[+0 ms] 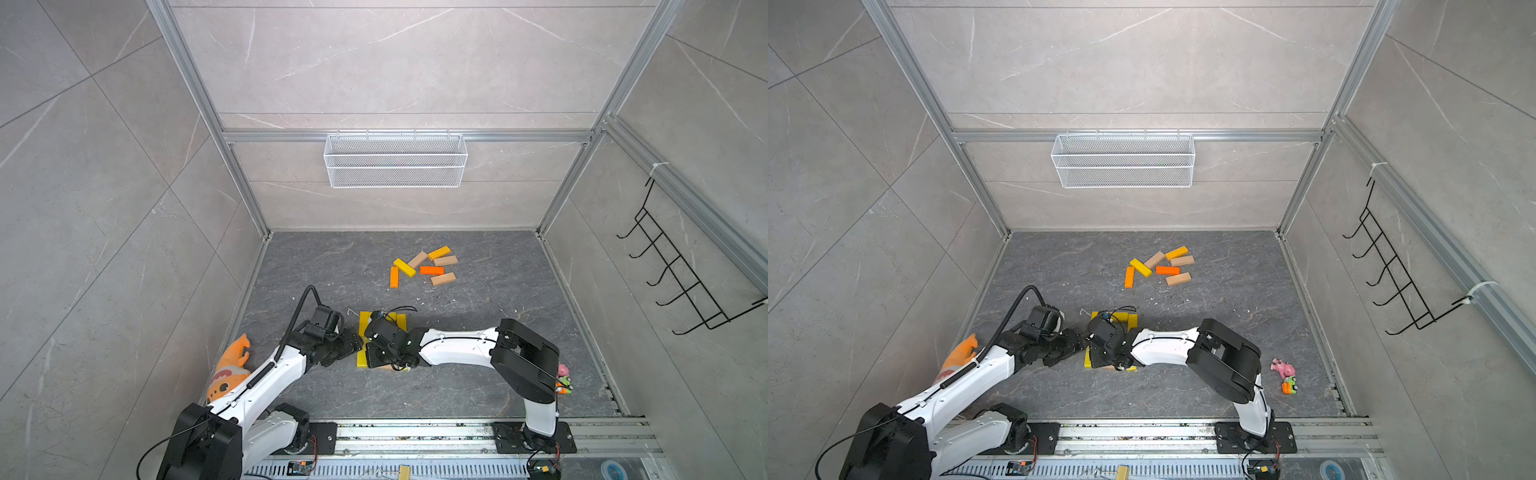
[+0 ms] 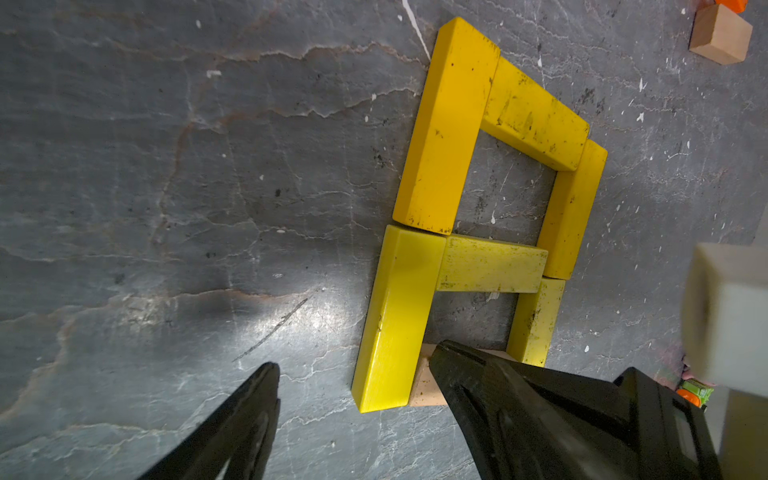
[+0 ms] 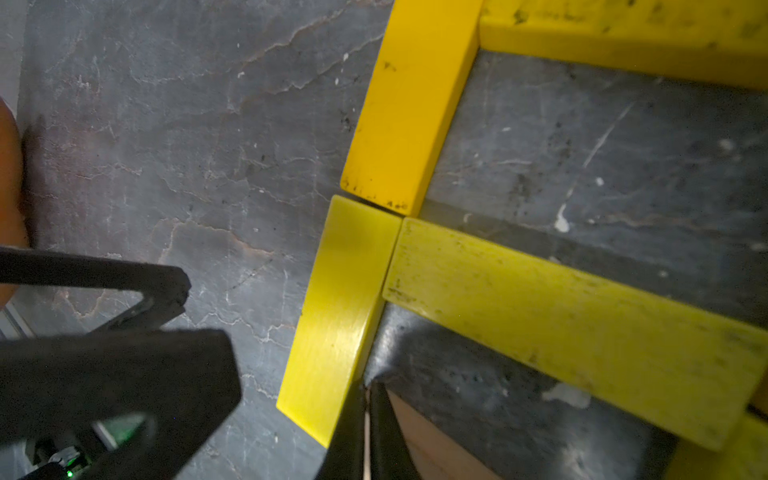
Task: Assemble the number 8 with building blocks
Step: Adjust the building block at the center of the board.
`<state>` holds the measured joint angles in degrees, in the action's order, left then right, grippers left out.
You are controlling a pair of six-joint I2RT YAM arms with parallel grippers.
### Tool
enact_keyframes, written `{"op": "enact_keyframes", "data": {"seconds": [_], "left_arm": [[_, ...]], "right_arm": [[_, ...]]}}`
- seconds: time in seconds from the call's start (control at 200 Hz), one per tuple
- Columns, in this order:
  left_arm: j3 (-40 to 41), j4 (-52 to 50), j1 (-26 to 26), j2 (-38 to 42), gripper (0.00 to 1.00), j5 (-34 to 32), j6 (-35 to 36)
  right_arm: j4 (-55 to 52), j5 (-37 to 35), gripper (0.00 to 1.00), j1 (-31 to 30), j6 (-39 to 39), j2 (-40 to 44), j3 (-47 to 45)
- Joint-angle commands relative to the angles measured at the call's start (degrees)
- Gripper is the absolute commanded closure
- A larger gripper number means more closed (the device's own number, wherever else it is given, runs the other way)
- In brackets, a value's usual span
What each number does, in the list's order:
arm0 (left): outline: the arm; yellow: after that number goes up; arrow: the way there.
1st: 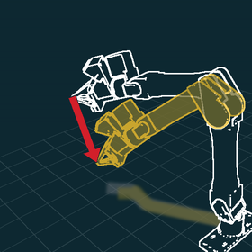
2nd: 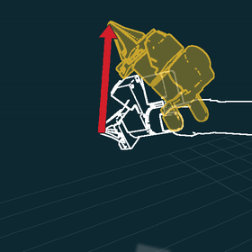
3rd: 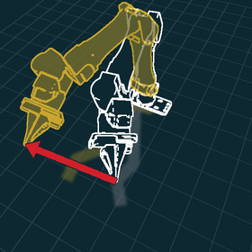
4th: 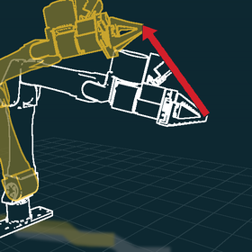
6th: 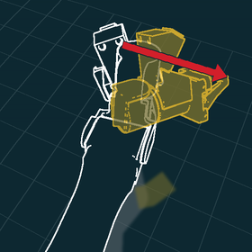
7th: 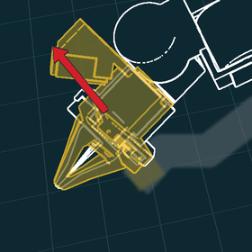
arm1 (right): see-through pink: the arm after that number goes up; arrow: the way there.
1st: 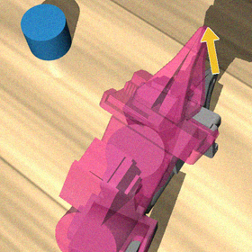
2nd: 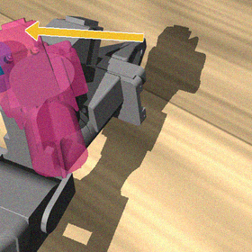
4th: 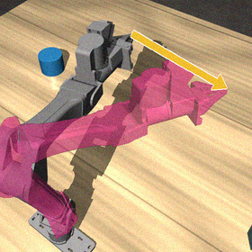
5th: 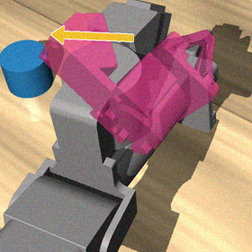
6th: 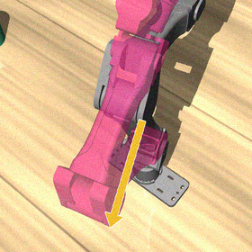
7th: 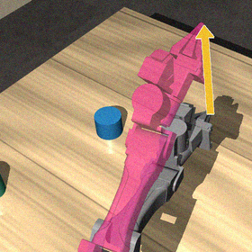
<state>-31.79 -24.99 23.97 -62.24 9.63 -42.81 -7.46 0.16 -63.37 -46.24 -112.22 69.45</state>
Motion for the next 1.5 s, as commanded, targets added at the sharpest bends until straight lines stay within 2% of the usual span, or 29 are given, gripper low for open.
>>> {"op": "enact_keyframes", "data": {"seconds": [0.0,0.359,0.574,1.493], "left_arm": [[0.41,1.23,-0.30,-0.18,0.20,1.36,0.55],[0.48,1.64,-0.32,-0.42,0.21,1.62,0.45],[0.46,1.64,-0.28,-0.26,0.21,1.62,0.47],[0.68,2.11,-0.32,-0.53,0.21,1.87,0.27]], "right_arm": [[0.52,0.87,0.91,0.01,1.02,-1.27,0.61],[0.50,0.46,0.91,0.01,1.05,-0.47,0.18],[-1.14,-2.44,0.91,-0.04,0.17,-0.53,-0.01],[-1.00,-0.44,0.91,0.00,0.78,-0.74,0.26]]}}
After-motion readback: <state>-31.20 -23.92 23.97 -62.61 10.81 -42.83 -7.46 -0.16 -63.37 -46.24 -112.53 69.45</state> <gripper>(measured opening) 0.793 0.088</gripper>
